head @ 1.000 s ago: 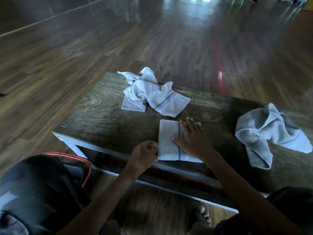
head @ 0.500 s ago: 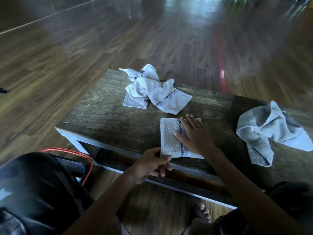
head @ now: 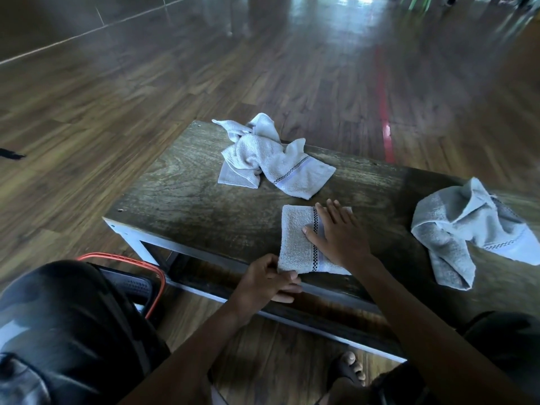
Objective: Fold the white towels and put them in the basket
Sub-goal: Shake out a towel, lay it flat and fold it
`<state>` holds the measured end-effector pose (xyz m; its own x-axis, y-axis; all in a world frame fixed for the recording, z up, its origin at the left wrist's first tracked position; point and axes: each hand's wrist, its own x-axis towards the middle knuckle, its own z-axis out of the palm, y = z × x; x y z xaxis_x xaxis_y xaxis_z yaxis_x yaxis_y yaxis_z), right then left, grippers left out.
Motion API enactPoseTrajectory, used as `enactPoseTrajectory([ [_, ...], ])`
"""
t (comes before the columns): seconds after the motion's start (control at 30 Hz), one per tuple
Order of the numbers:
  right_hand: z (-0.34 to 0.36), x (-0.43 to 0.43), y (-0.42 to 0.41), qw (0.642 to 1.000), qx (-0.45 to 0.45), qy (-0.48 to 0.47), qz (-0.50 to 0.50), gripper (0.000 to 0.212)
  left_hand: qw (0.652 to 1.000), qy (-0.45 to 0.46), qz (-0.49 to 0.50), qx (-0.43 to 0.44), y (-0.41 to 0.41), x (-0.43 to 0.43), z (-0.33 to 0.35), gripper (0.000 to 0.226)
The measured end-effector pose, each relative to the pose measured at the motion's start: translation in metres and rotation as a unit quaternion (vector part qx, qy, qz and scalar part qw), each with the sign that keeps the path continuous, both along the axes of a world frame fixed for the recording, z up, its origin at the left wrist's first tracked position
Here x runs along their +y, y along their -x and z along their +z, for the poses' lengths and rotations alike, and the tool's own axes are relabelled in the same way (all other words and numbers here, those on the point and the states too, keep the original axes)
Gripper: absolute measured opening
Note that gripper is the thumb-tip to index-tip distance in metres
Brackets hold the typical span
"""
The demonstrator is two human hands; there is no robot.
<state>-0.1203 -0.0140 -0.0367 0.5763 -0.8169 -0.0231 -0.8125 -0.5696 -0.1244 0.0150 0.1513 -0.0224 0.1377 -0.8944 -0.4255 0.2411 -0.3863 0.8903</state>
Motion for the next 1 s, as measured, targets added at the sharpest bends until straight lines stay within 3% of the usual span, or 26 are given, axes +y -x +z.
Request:
enactPoseTrajectory([
  [0.13, 0.004, 0.003, 0.001, 0.999, -0.054, -0.007, 0.005, 0.082, 0.999, -0.005, 0.01, -0.035, -0.004, 0.001, 0.008, 0.036],
  [0.2, 0.013, 0.005, 0.006, 0.99, -0.139, -0.02, 0.003, 0.066, 0.987, 0.018, 0.039, -0.153, -0.011, 0.001, 0.013, 0.039],
  [0.3, 0.03, 0.012, 0.024, 0.971, -0.235, 0.004, -0.046, 0.051, 0.919, 0.104, 0.117, -0.362, -0.021, -0.006, 0.02, 0.035],
  [0.37, 0.035, 0.018, 0.043, 0.957, -0.277, 0.006, -0.084, 0.05, 0.893, 0.15, 0.132, -0.404, -0.016, -0.015, 0.025, 0.03],
  [0.47, 0.029, 0.039, 0.072, 0.921, -0.343, -0.062, -0.173, 0.034, 0.853, 0.182, 0.059, -0.485, 0.001, -0.033, 0.023, 0.022],
  [0.53, 0.019, 0.054, 0.083, 0.897, -0.372, -0.1, -0.217, 0.023, 0.812, 0.182, -0.008, -0.555, 0.013, -0.051, 0.014, 0.029],
  [0.67, 0.002, 0.073, 0.087, 0.88, -0.401, -0.114, -0.228, 0.022, 0.758, 0.181, -0.083, -0.621, 0.026, -0.087, 0.005, 0.039],
  [0.73, 0.0, 0.077, 0.084, 0.871, -0.415, -0.094, -0.246, 0.021, 0.752, 0.175, -0.095, -0.628, 0.026, -0.101, -0.001, 0.046],
  [0.8, -0.004, 0.077, 0.079, 0.878, -0.402, -0.07, -0.249, 0.024, 0.746, 0.163, -0.102, -0.637, 0.028, -0.108, -0.009, 0.056],
  [0.87, -0.008, 0.075, 0.075, 0.896, -0.363, -0.059, -0.251, 0.032, 0.718, 0.159, -0.115, -0.668, 0.032, -0.11, -0.018, 0.067],
  [1.0, -0.007, 0.071, 0.067, 0.902, -0.327, -0.085, -0.269, 0.04, 0.688, 0.141, -0.127, -0.701, 0.033, -0.112, -0.026, 0.07],
])
